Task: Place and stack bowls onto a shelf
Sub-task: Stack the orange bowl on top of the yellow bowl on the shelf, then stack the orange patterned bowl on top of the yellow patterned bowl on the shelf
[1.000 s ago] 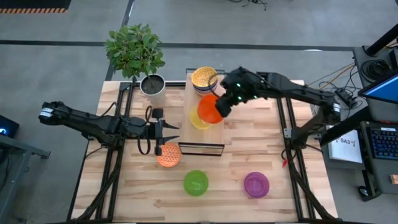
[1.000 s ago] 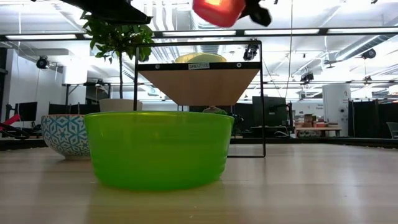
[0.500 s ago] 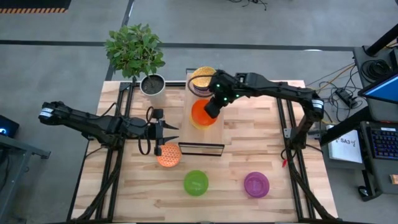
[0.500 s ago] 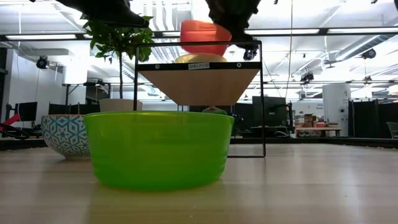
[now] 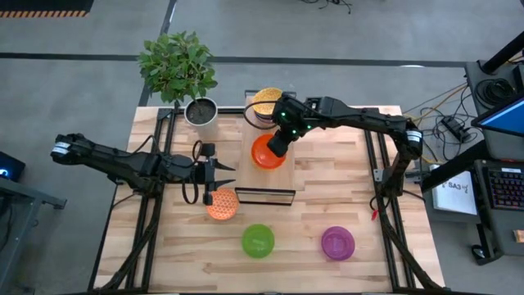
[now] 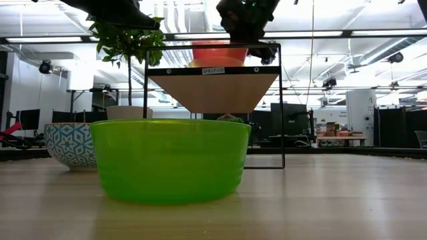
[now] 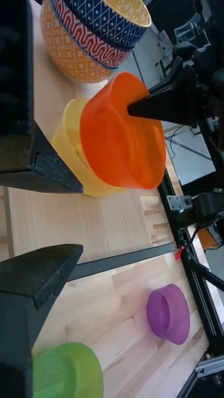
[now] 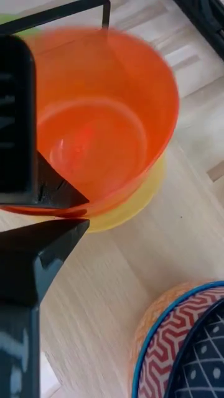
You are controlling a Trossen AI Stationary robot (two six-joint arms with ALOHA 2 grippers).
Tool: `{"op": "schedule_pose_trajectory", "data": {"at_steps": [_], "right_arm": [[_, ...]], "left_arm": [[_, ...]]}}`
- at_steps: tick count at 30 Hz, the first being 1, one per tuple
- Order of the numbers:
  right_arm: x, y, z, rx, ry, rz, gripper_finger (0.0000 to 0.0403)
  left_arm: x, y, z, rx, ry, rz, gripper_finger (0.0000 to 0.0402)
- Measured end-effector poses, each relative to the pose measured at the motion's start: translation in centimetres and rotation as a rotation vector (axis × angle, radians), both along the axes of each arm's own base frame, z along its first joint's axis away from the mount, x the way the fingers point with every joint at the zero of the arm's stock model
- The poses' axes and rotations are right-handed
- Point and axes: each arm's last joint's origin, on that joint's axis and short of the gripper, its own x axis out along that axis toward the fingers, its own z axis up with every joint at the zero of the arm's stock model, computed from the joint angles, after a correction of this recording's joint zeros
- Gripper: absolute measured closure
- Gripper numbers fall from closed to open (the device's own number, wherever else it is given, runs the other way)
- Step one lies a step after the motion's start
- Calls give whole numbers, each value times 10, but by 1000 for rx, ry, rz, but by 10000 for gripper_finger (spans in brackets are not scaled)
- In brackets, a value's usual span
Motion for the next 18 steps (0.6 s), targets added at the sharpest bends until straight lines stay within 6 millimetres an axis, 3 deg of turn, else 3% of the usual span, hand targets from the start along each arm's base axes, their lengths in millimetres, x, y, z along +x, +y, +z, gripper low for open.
{"op": "schedule_pose_trajectory", "data": {"at_steps": [11, 18], "right_arm": [[-3, -1, 4, -11, -14, -8, 288], [-22, 0, 29, -63, -78, 16, 269]], "left_arm": [[0, 0, 0, 0, 0, 0, 276], [0, 0, 0, 0, 1, 0, 276]]}}
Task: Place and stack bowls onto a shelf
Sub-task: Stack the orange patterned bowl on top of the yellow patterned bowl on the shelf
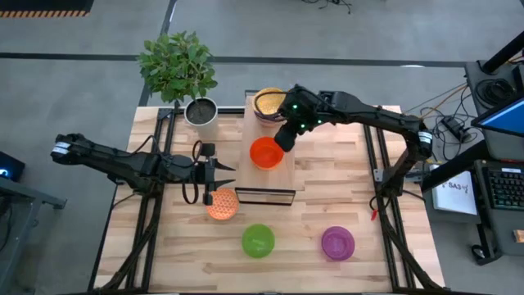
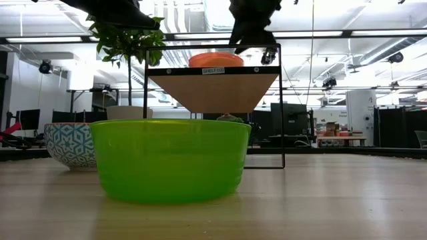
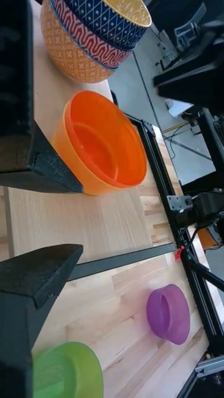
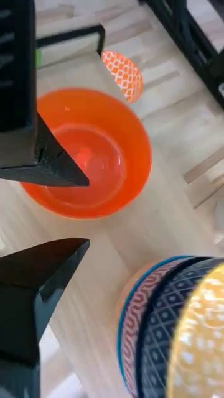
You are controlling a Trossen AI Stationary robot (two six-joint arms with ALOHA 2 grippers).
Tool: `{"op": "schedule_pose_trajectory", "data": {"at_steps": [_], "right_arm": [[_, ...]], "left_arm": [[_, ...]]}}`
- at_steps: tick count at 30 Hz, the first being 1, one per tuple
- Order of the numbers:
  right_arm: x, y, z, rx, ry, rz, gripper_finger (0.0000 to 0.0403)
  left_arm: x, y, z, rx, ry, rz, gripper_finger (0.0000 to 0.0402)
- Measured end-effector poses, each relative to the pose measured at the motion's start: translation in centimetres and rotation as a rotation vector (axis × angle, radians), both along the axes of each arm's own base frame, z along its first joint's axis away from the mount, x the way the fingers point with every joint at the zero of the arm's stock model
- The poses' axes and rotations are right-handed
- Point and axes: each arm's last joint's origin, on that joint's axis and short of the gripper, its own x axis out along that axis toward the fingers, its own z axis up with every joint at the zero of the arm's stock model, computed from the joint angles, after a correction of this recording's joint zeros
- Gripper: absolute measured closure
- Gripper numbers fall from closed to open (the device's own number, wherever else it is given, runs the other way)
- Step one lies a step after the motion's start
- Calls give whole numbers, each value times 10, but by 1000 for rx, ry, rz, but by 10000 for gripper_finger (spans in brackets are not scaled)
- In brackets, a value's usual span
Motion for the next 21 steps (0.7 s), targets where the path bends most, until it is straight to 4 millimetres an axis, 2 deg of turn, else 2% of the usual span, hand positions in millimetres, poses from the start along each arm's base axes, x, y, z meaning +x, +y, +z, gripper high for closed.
{"op": "schedule_pose_trajectory", "data": {"at_steps": [4, 10, 15, 21], "right_arm": [[-9, 10, 12, -47, -31, 64, 278], [-27, 44, 15, -120, -59, 174, 299], [-44, 74, -5, -169, -152, 244, 316], [-69, 109, -45, -185, -257, 369, 329]], "left_arm": [[0, 0, 0, 0, 0, 0, 276], [-1, 0, -2, -13, 15, 6, 276], [-1, 0, -2, -30, 12, 13, 276], [-1, 0, -3, -133, 15, 54, 276]]}}
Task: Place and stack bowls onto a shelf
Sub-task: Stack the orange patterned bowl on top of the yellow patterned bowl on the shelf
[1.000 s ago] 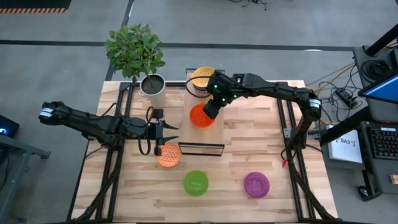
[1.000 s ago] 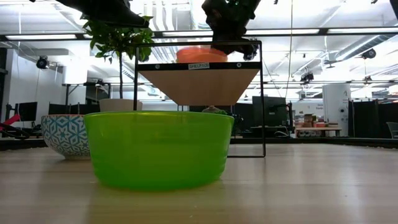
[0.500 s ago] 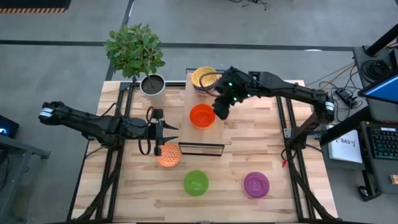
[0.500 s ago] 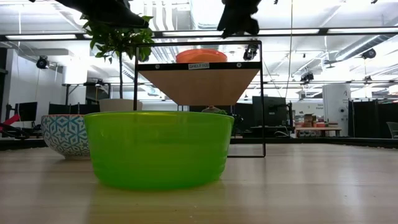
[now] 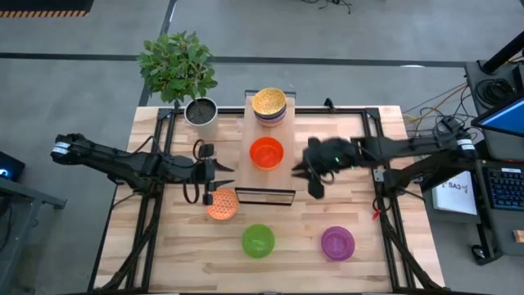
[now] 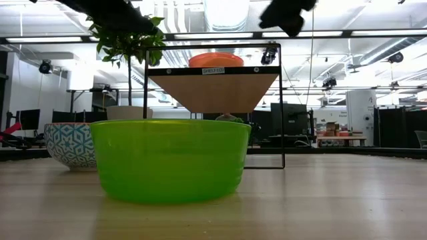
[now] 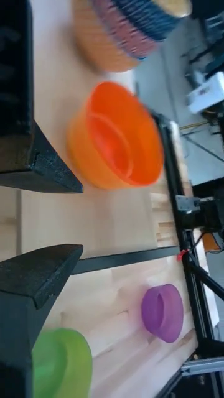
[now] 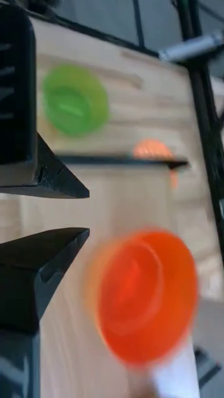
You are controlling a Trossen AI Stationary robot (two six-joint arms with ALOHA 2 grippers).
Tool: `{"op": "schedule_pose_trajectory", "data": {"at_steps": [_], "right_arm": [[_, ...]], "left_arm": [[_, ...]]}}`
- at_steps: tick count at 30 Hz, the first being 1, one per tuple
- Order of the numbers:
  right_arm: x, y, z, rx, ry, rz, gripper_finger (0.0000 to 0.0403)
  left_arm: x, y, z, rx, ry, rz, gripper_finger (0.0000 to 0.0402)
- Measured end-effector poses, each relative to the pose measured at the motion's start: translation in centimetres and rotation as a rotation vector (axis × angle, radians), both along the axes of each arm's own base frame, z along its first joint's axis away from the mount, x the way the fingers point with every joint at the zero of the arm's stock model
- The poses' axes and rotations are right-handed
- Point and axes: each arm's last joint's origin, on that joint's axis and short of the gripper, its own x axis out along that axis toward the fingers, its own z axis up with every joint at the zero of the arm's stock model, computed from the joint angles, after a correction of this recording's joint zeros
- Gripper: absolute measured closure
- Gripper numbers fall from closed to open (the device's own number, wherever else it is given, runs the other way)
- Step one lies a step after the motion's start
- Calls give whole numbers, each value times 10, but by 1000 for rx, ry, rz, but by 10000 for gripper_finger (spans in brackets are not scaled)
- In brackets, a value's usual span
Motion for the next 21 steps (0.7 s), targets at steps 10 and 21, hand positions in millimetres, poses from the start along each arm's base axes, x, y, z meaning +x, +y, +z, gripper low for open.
{"op": "schedule_pose_trajectory", "data": {"at_steps": [10, 21], "right_arm": [[-35, 28, -46, 22, -131, 120, 332], [-48, 26, -70, -20, -178, 147, 331]], "left_arm": [[-11, -3, -6, -350, 242, 189, 276], [23, -42, 1, -400, 615, 95, 276]]}}
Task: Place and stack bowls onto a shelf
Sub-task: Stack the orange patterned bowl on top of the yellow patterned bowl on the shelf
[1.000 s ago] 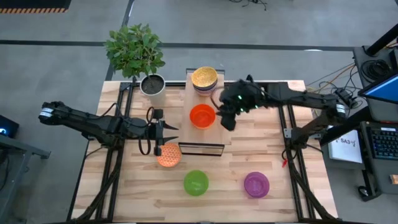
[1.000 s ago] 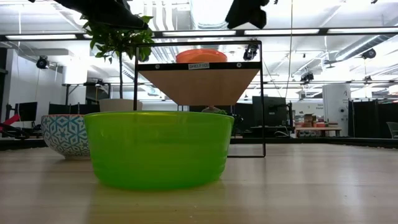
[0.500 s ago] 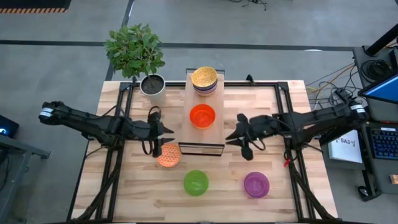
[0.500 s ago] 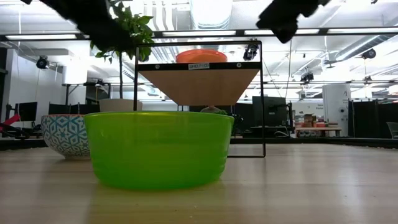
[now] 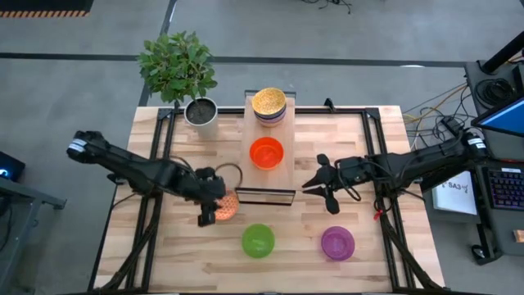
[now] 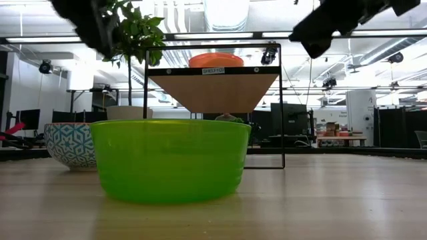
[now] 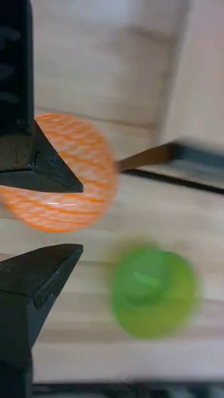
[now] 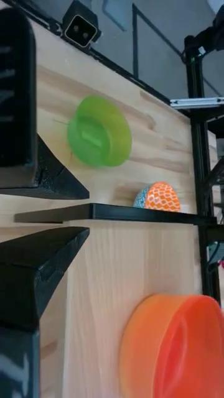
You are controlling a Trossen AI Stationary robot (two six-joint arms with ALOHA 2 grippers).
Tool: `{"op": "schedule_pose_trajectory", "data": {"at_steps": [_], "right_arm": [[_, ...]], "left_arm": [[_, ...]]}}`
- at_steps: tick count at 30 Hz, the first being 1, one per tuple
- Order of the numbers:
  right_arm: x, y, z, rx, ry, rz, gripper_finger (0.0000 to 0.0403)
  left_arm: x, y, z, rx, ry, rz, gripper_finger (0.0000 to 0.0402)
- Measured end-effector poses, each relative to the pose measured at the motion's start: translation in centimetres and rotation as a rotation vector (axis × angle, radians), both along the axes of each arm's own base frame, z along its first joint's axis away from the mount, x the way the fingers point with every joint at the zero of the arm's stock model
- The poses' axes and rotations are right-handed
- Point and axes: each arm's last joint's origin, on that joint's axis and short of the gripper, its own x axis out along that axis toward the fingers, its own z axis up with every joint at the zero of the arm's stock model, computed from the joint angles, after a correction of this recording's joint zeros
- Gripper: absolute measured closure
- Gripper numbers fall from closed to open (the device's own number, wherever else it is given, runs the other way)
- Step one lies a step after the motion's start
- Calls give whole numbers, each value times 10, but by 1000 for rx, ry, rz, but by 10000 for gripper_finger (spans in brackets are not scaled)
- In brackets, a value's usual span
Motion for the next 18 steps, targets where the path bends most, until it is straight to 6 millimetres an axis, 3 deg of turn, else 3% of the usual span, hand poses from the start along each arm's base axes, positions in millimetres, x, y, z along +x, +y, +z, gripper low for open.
{"op": "schedule_pose_trajectory", "data": {"at_steps": [6, 11, 18], "right_arm": [[-4, -1, -13, -6, 35, 0, 330], [-6, 0, -14, -15, 8, 30, 330], [-7, 1, -16, -7, 7, 64, 330]], "left_arm": [[12, -19, -18, 13, 158, -5, 276], [21, -24, -37, 7, 245, 19, 272], [30, -30, -59, 23, 324, 26, 223]]}}
